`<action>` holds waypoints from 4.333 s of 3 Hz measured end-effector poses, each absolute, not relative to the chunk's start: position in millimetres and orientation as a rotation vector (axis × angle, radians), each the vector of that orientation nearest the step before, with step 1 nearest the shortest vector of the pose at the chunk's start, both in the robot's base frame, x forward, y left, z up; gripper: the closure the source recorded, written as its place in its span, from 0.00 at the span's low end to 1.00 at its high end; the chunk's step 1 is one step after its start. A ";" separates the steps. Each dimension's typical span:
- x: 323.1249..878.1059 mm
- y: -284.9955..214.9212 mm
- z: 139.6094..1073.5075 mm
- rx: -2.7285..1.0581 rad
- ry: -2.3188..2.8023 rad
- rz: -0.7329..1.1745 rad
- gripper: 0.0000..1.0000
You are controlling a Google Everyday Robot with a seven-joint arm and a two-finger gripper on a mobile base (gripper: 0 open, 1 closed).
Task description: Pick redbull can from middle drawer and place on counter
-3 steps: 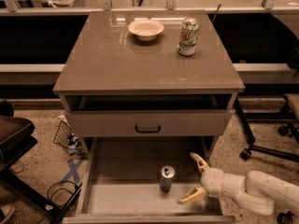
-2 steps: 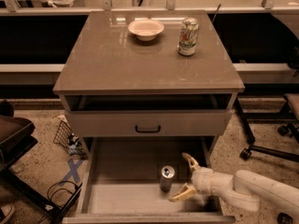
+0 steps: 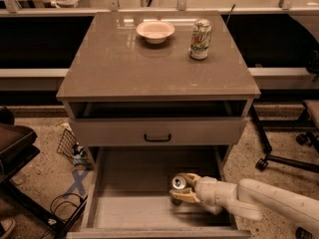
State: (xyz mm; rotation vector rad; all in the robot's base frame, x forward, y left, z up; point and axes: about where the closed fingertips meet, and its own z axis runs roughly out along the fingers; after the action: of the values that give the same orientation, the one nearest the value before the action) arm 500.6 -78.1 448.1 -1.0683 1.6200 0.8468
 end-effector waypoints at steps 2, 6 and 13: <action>487.9 -74.5 490.0 -1.013 1.632 0.902 0.95; 501.0 -57.5 869.1 -1.095 1.521 0.858 1.00; 653.3 168.6 929.3 -1.173 1.427 0.932 1.00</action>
Offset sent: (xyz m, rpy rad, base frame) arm -0.0272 -0.0180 0.1705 0.0342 -0.0235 0.0012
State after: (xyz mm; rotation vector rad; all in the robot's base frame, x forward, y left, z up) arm 653.3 168.6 929.3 -1.1728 1.4265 0.9315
